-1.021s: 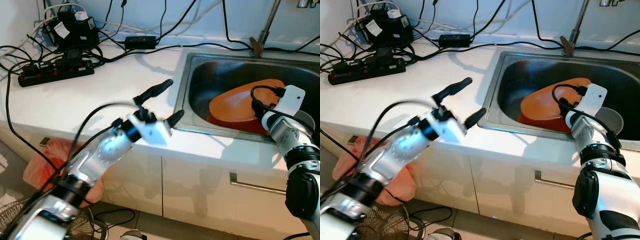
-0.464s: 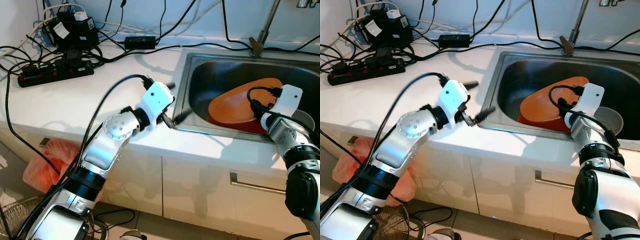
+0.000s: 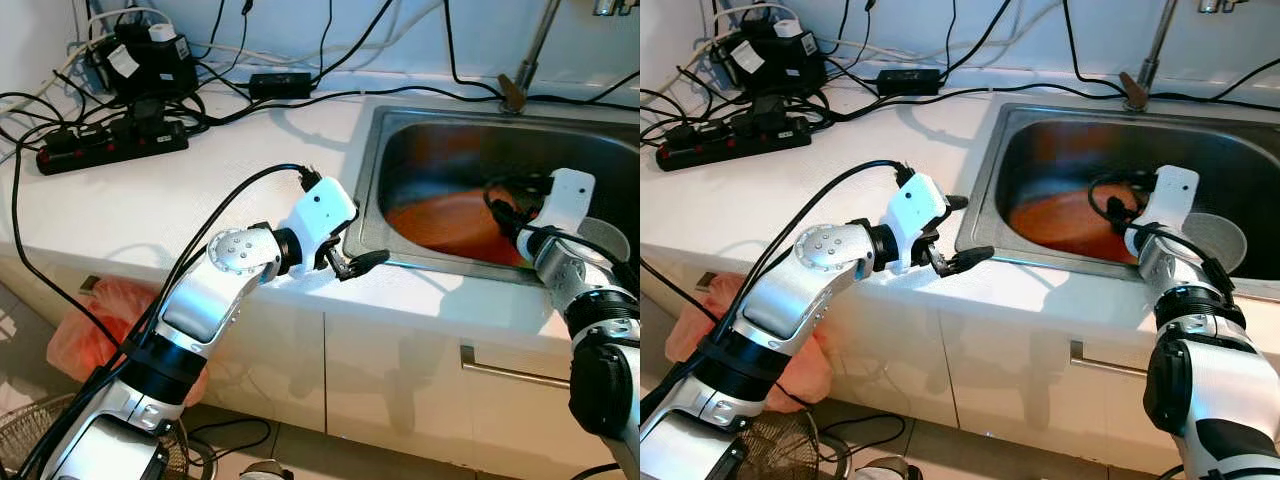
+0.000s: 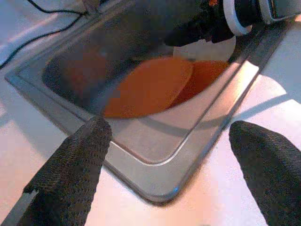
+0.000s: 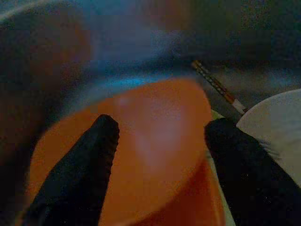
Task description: Kitchen organization
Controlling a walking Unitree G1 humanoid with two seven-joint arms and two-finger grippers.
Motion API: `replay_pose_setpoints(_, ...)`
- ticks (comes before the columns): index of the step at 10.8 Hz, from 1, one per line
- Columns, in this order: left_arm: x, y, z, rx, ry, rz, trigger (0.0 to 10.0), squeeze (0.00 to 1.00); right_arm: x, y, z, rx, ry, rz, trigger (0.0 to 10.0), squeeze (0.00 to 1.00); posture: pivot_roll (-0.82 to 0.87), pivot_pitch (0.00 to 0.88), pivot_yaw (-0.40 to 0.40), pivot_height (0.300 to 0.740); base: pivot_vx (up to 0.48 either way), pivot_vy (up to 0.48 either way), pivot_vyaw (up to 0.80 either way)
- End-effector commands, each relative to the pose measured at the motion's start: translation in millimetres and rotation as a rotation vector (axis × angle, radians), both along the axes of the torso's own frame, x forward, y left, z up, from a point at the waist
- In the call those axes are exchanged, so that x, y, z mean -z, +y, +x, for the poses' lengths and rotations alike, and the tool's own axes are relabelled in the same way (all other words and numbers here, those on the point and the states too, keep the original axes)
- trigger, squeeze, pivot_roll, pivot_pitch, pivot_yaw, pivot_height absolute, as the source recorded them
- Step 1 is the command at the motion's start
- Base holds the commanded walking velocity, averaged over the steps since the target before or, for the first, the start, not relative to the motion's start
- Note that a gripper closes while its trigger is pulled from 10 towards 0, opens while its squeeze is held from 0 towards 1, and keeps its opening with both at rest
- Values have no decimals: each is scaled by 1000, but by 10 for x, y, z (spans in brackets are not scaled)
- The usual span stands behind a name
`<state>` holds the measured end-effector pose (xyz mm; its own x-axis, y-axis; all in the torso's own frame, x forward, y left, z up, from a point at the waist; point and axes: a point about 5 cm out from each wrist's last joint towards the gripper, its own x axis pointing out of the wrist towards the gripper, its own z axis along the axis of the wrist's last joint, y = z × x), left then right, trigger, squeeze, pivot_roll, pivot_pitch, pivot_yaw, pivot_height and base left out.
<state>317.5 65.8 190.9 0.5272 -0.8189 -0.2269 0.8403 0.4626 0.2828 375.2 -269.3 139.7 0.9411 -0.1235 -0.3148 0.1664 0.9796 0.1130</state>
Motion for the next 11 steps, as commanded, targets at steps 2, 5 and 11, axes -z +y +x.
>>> replay_pose_setpoints(2,-54,14,0,-10,-3,9,10000,0,92,11,-28,-13,83,-4,10000,1000,209,26,50,740,0,0,0)
replay_pose_setpoints(5,-49,22,8,-20,11,13,10000,0,-18,14,22,-7,48,-30,10000,1000,210,25,47,740,0,0,0)
replay_pose_setpoints(11,-65,28,50,-94,-43,1,10000,0,-361,109,165,-17,-131,-64,10000,1000,206,22,48,740,0,0,0)
